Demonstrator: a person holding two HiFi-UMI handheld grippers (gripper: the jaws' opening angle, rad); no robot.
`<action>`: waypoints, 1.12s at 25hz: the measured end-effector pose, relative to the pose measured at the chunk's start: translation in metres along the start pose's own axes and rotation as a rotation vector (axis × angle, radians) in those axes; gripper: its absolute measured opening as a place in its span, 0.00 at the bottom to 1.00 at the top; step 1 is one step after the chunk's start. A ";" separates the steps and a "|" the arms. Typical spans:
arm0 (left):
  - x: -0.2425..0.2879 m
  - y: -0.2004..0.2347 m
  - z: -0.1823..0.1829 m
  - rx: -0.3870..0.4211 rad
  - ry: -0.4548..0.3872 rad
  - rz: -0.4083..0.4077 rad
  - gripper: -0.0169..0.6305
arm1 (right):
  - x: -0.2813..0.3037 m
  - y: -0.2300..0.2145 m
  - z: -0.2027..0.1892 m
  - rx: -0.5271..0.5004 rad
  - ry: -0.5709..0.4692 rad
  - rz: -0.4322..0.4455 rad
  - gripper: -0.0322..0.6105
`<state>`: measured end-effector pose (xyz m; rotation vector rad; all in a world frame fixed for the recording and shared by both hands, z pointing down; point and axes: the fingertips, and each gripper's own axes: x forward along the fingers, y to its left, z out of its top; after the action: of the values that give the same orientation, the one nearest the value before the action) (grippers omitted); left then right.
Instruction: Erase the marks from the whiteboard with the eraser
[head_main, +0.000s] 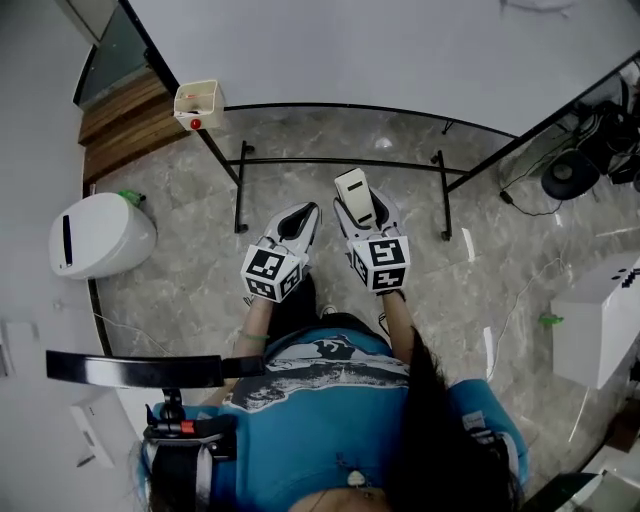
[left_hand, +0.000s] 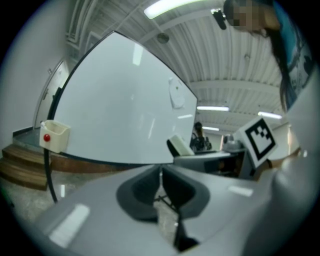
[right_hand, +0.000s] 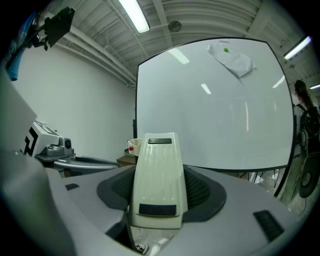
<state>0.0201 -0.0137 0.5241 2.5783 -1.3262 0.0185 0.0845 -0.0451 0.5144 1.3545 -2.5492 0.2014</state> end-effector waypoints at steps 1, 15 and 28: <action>-0.005 -0.015 -0.006 0.002 0.005 0.001 0.03 | -0.014 0.000 -0.007 0.006 0.004 0.006 0.46; -0.089 -0.087 -0.036 0.037 0.044 0.088 0.03 | -0.098 0.052 -0.052 0.081 0.011 0.106 0.46; -0.168 -0.051 -0.032 0.033 0.032 0.125 0.03 | -0.089 0.125 -0.054 0.109 0.037 0.109 0.46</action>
<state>-0.0346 0.1564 0.5246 2.5061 -1.4852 0.1045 0.0375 0.1082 0.5406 1.2361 -2.6175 0.3871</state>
